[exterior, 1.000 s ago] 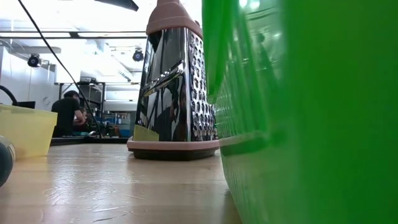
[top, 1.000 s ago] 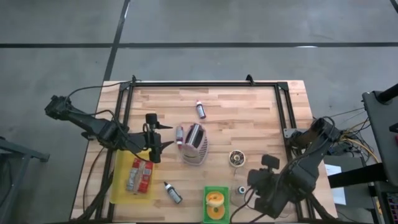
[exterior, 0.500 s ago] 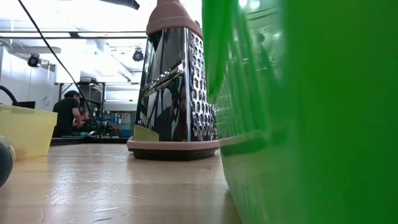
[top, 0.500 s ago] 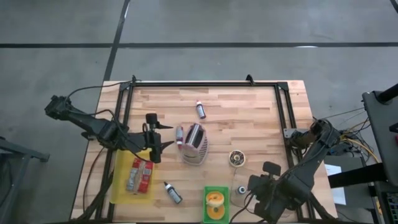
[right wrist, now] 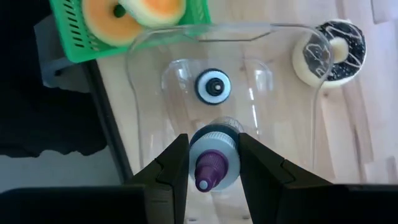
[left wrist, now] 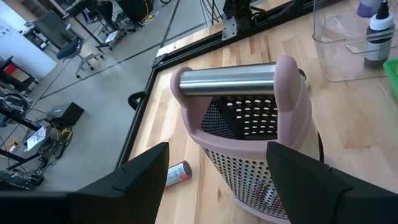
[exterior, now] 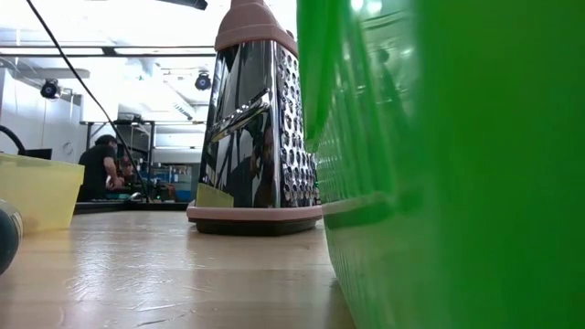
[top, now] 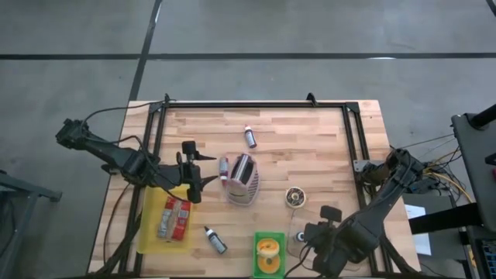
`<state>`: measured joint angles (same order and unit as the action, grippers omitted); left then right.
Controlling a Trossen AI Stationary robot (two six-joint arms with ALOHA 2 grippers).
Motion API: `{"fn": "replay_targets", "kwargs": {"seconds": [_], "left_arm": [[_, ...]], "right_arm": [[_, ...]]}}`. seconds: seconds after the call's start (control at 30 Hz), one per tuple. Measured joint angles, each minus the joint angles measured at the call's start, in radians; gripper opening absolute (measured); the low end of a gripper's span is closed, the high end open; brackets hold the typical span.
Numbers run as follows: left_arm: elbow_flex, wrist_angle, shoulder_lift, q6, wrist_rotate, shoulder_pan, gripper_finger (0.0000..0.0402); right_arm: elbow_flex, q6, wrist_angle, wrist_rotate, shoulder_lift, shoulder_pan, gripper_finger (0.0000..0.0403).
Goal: Pick & Place Food Item
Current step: Put the violet food coloring bottle into the transparent bin
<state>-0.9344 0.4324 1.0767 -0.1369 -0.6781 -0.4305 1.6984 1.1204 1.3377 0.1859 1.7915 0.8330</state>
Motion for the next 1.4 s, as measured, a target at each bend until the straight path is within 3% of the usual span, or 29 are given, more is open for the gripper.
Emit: {"fn": "replay_targets", "kwargs": {"seconds": [0.43, 1.4], "left_arm": [[0.000, 0.002, 0.000, 0.018, 0.000, 0.000, 0.0273], [0.000, 0.010, 0.000, 0.030, 0.000, 0.000, 0.0273]], "right_arm": [[-0.087, -0.014, -0.170, -0.082, -0.014, 0.000, 0.0103], [-0.376, -0.017, -0.517, -0.083, -0.024, 0.000, 0.0103]]}}
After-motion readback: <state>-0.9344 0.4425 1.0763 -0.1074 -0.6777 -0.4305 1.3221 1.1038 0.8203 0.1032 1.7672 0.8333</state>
